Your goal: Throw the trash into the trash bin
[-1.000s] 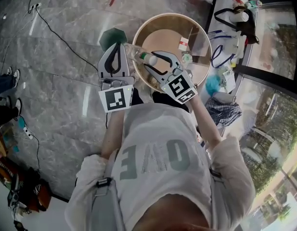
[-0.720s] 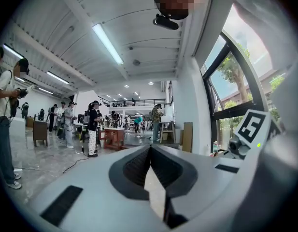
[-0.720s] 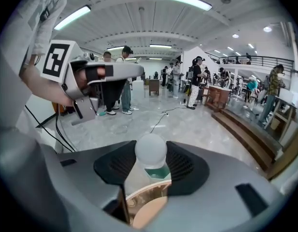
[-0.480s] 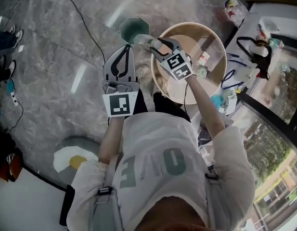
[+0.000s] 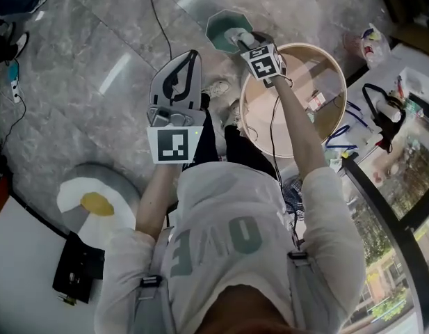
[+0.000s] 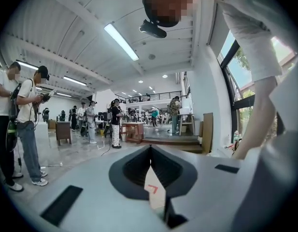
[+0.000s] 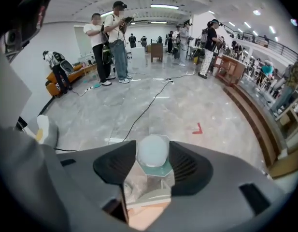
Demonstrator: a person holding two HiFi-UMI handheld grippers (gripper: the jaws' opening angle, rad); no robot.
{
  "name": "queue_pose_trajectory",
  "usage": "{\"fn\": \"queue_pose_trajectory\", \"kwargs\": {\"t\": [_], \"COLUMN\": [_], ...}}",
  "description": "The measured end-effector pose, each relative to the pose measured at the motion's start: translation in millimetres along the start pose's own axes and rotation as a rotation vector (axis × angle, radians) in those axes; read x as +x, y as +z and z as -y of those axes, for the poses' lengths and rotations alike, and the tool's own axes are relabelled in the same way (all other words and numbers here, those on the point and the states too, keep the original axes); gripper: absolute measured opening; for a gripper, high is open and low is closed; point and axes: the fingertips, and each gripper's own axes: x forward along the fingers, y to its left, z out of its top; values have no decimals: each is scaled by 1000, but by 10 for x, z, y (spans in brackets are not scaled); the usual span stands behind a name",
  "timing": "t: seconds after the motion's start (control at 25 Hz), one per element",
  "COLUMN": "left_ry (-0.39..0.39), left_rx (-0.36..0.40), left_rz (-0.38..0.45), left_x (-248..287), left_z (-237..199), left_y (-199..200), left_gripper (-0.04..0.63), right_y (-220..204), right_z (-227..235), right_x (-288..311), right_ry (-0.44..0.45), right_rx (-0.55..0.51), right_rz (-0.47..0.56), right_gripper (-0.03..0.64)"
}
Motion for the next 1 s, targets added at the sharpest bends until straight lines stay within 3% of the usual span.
{"fn": "queue_pose_trajectory", "kwargs": {"t": [0.12,0.24,0.4,0.52,0.64,0.88,1.0], "left_ry": [32,33,-42,-31,-86,-142,-171], "left_rx": [-22,-30,77,-5,62,24,-19], "left_rz": [24,12,-51,15,16,112,156], "left_x": [-62,-89,-50,13,51,220,262], "left_z": [-24,2,145,227,338,616,874], "left_y": [28,-17,-53,78,188,621,827], "left_gripper": [11,11,11,11,11,11,11], "right_y": [-33,-55,-19,16,128,487,638], "right_z": [3,-21,-14,39,96,323,320], "right_x": [126,142,60,-75,-274,-944,-1428], "right_ry": [2,3,7,-6,-24,-91,-100], "right_rx": [-5,1,17,38,65,252,281], "right_rz": [-26,-44,-23,-5,52,236,354], "right_gripper": [264,275,275,275,275,275,273]}}
